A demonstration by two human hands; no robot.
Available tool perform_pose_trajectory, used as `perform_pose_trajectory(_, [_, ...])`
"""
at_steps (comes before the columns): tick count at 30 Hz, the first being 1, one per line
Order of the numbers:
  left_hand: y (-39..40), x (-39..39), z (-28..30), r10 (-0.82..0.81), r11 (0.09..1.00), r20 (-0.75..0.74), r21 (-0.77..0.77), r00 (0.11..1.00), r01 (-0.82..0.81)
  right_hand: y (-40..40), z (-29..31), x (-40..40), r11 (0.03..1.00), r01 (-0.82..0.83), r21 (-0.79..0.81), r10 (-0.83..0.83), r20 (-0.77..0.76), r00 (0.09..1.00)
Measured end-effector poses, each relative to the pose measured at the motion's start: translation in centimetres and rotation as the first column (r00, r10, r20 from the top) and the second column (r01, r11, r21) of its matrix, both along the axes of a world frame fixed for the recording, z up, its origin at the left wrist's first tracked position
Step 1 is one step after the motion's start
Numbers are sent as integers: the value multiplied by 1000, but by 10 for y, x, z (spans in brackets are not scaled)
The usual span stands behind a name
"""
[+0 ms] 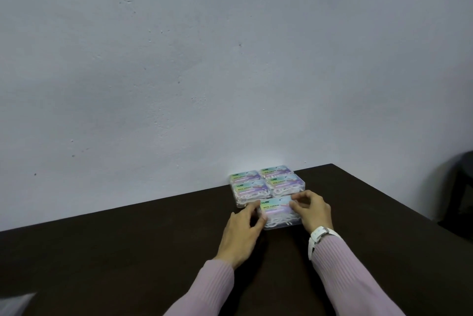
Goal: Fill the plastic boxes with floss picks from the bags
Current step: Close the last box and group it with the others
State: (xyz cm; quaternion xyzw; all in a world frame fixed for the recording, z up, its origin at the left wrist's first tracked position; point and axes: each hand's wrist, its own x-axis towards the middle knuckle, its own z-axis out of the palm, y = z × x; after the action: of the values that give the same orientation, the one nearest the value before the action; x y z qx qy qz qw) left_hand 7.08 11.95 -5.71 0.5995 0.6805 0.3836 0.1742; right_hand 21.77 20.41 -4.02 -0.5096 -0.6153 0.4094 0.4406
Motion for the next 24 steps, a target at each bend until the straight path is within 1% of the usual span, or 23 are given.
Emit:
perform_pose_trajectory(2, [1,1,1,40,999,-100,9,994,-39,3,-2,-1,1000,13,25,-13,19,1000])
perform_pose_trajectory(5, [3,0,3,116,993,-276,56,954,-105,7,-6,-2,996,18,87,-23,55,998])
perform_pose_trajectory(8, [9,-1,4,169,986,-377,73,911,-152,11,-8,-5,988,0,152,-19,129,991])
perform_pose_trajectory(17, [18,3,8,211,976,-486,50,848,-214,15,-8,-14,981,-61,182,22,208,978])
perform_pose_trajectory(21, [17,3,10,214,975,-483,46,849,-219,20,-11,-14,965,2,262,-48,168,985])
perform_pose_trajectory(24, [20,3,12,187,982,-452,63,872,-177,28,-14,-14,971,36,238,-83,189,978])
